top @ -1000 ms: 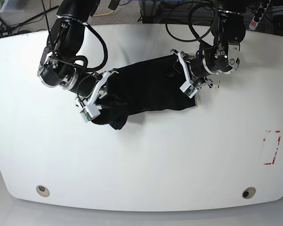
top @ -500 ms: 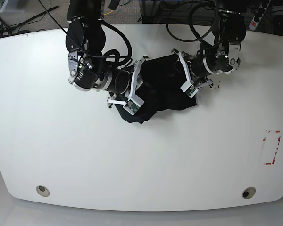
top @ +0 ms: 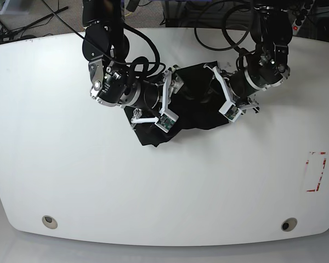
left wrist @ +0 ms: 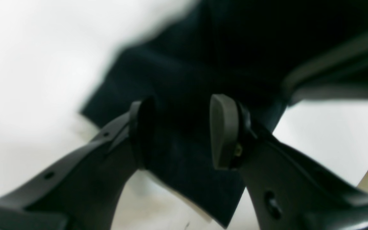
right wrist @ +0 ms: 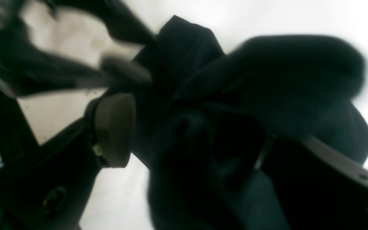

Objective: Fold the T-shirt properly
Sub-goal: 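Lift the strip with both grippers and fold it in half, then press and square the folded bundle with both grippers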

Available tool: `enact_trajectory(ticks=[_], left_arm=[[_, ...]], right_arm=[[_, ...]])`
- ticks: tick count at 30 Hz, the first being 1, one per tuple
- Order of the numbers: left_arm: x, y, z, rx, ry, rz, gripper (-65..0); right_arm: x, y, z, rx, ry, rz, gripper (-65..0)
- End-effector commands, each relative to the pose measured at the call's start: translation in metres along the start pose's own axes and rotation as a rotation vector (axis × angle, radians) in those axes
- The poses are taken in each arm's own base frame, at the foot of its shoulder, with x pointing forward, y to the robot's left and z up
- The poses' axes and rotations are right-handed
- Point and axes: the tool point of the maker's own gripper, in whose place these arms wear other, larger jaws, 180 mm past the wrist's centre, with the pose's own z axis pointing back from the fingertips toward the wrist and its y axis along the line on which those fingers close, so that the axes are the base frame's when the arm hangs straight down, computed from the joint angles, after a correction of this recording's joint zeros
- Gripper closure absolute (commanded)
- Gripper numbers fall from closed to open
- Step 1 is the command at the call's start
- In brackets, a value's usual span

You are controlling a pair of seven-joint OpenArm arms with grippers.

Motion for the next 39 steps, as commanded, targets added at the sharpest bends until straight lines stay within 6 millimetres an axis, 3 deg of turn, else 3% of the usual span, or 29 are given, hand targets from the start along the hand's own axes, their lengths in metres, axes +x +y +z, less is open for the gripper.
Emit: enact_trajectory(ticks=[1, 4, 7, 13, 16, 21, 24, 28, 36, 39], left_arm=[[0.018, 0.009, 0.015, 0.043, -0.062, -0.022, -25.4], [0.016, 0.024, 0.032, 0.109, -0.069, -0.014, -25.3], [-0.002, 0.048, 0.055, 0.194, -0.037, 0.009, -25.1], [-0.029, 0.111, 0.114, 0.439, -0.003, 0.083, -25.1], [-0.036, 0.127, 0.135, 0.513, 0.003, 0.103, -25.1], [-0.036, 0.134, 0.143, 0.529, 0.02, 0.074, -25.1], [-0.034, 0.127, 0.132, 0.481, 0.037, 0.04, -25.1], [-0.029, 0.108, 0.111, 0.393, 0.046, 0.004, -25.1], [-0.017, 0.042, 0.058, 0.154, 0.033, -0.051, -25.1], [-0.011, 0.013, 0.04, 0.068, 0.012, -0.053, -25.1]], right_arm=[[0.017, -0.001, 0.003, 0.001, -0.061, 0.016, -47.4], [0.017, 0.008, -0.002, 0.029, -0.051, 0.028, -47.4], [0.013, 0.026, -0.015, 0.086, -0.024, 0.048, -47.4], [0.012, 0.071, -0.046, 0.236, -0.007, 0.069, -47.4], [0.02, 0.077, -0.042, 0.246, -0.035, 0.087, -47.4], [0.038, 0.08, -0.029, 0.224, -0.096, 0.125, -47.4], [0.043, 0.07, -0.022, 0.192, -0.116, 0.125, -47.4], [0.035, 0.039, -0.013, 0.114, -0.111, 0.082, -47.4], [0.021, -0.05, 0.023, -0.124, -0.137, -0.061, -47.2], [0.015, -0.073, 0.027, -0.169, -0.129, -0.106, -47.2]])
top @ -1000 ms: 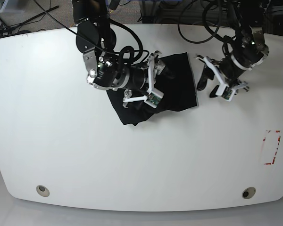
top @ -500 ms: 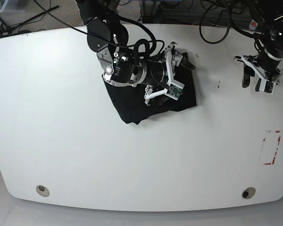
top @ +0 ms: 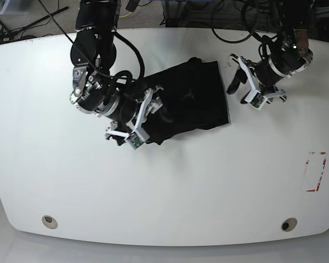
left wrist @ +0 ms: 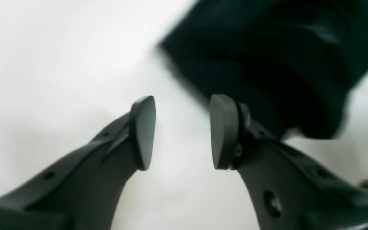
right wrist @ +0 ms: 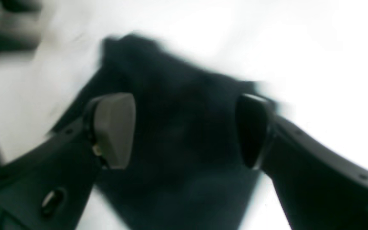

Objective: Fold the T-shirt properly
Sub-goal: 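Press and square the folded bundle with both grippers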

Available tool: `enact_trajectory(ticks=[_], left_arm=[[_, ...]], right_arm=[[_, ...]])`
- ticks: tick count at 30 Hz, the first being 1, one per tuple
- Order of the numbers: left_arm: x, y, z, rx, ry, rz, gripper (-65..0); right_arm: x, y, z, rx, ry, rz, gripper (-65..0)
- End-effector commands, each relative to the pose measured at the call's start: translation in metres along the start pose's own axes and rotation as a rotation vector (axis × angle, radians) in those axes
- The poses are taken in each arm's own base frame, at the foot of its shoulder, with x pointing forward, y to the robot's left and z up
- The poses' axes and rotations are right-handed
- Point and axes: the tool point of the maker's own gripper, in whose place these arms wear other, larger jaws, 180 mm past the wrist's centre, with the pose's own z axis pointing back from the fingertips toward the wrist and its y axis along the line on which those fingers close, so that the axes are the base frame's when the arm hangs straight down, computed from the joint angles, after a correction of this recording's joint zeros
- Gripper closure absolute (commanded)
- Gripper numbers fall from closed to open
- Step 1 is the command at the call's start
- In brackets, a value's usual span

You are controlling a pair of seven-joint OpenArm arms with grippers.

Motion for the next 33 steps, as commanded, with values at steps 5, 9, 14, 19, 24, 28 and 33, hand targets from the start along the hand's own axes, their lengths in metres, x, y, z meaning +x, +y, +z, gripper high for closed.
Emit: enact_trajectory(ticks=[5, 9, 14, 19, 24, 28, 33], left_arm=[[0.033, -0.051, -0.014, -0.135, -0.106, -0.016, -25.1], [0.039, -0.079, -0.02, -0.216, -0.115, -0.041, -25.1], [0.033, -0.091, -0.028, -0.257, -0.092, -0.042, -25.1], [0.019, -0.076, -0.041, -0.247, -0.043, -0.026, -25.1], [-0.008, -0.042, -0.055, -0.215, 0.045, 0.0, -25.1], [-0.02, -0.018, -0.06, -0.19, 0.095, -0.013, -25.1], [-0.009, 0.009, -0.058, -0.148, 0.093, -0.059, -25.3]], right_arm=[[0.009, -0.029, -0.016, -0.005, -0.011, -0.052, -35.0], [0.003, -0.043, -0.032, 0.015, 0.023, -0.083, -19.8], [-0.014, -0.058, -0.05, 0.037, 0.009, -0.168, -13.5], [-0.031, -0.067, -0.061, 0.045, 0.0, -0.238, -13.8], [-0.046, -0.08, -0.063, 0.03, -0.008, -0.282, -13.8], [-0.05, -0.091, -0.055, 0.011, -0.004, -0.276, -13.8], [-0.038, -0.106, -0.04, -0.029, 0.001, -0.216, -13.8]])
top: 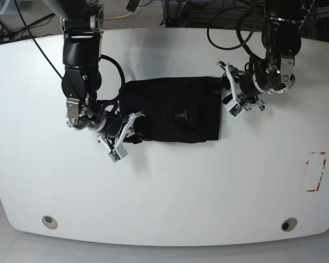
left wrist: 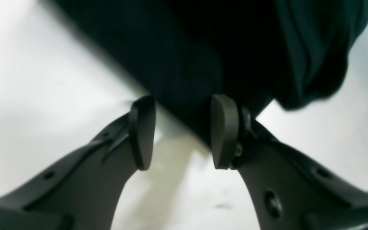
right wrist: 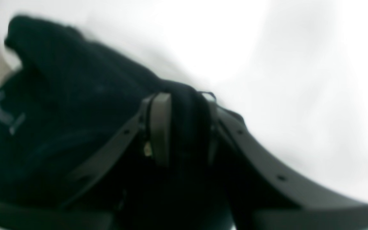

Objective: Fold the T-shirt properly
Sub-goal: 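Press and square the folded bundle with both grippers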

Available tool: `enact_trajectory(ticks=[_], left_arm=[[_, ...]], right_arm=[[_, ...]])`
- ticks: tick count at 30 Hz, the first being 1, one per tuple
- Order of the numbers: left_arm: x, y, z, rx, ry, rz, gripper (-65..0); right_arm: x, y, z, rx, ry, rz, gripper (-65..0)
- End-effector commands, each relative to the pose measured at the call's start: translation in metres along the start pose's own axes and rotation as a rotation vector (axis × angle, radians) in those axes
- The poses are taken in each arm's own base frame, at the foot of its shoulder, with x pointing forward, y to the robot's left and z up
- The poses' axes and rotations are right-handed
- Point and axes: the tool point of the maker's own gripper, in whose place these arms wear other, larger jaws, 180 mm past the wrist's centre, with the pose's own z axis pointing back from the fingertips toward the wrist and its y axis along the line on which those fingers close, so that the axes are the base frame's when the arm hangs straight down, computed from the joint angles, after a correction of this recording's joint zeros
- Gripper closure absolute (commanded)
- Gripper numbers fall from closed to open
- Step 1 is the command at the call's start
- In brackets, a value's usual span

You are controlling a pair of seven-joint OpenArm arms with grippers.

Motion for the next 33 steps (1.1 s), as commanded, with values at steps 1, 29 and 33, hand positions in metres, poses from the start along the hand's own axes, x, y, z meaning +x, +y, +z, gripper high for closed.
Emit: enact_trajectory(ticks=[1, 29, 33], left_arm=[[0.015, 0.016, 0.01, 0.029, -0.038, -0.037, -25.3], [0.089, -0.078, 0.008, -0.09, -0.246, -0.07, -25.4], [0.061, -0.084, -0.014, -0.142, -0.163, -0.014, -25.4]], right_arm=[[0.034, -0.008, 0.014, -0.032, -0.056, 0.062, -13.8], [0.027, -0.039, 0.048, -0.13, 0.035, 0.163, -13.8], [0.013, -0.039, 0.035, -0.097, 0.029, 0.126, -13.8]])
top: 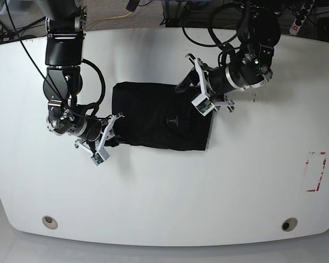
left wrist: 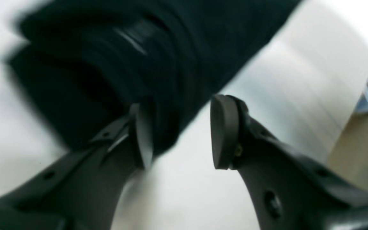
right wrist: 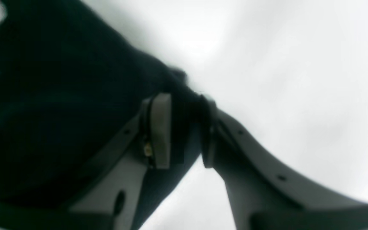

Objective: Fold the T-shirt properly
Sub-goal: 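Press and square the folded bundle with both grippers, then rotate the folded bundle upright with both grippers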

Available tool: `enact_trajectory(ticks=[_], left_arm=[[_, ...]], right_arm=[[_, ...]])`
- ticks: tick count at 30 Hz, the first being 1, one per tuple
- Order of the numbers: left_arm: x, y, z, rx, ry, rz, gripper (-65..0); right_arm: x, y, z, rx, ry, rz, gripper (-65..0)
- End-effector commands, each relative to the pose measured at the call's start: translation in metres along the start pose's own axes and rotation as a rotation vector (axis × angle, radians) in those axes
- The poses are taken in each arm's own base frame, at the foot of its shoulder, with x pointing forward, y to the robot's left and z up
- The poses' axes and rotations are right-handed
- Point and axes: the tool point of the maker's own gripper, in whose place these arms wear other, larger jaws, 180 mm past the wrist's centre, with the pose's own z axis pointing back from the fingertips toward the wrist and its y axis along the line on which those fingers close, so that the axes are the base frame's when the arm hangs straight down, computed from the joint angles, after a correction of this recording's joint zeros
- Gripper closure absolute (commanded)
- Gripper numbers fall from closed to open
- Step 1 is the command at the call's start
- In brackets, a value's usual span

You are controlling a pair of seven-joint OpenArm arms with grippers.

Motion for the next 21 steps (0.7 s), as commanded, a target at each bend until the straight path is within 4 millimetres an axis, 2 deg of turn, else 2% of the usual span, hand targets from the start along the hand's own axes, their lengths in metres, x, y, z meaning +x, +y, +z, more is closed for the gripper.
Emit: enact_trajectory(ticks=[1, 3, 9, 15, 19, 21], left_arm=[[-0.009, 0.005, -0.007, -0.014, 0.009, 0.038, -25.4], [-0.031, 0.011, -0.012, -0.022, 0.066, 0.069, -25.4], [-0.046, 0.051, -0.013, 0.013, 0.094, 0.081, -25.4], [-0.046, 0.097, -0.011, 0.064, 0.106, 0.081, -25.4], [-0.04, 0.13, -0.008, 0.104, 0.113, 0.086, -25.4], [-0.036, 0.14, -0.01, 0.113, 0.109, 0.092, -25.4]], right_arm=[[0.014, 0.0, -0.003, 0.019, -0.046, 0.019, -13.5], [0.01, -0.002, -0.002, 0.018, -0.036, 0.03, -13.3], [-0.002, 0.013, 0.007, 0.025, -0.033, 0.066, -13.2], [-0.017, 0.032, 0.017, 0.033, 0.008, 0.11, -13.2], [-0.029, 0.049, 0.023, 0.049, 0.025, 0.128, -13.2], [-0.033, 0.057, 0.026, 0.056, 0.023, 0.134, -13.2]])
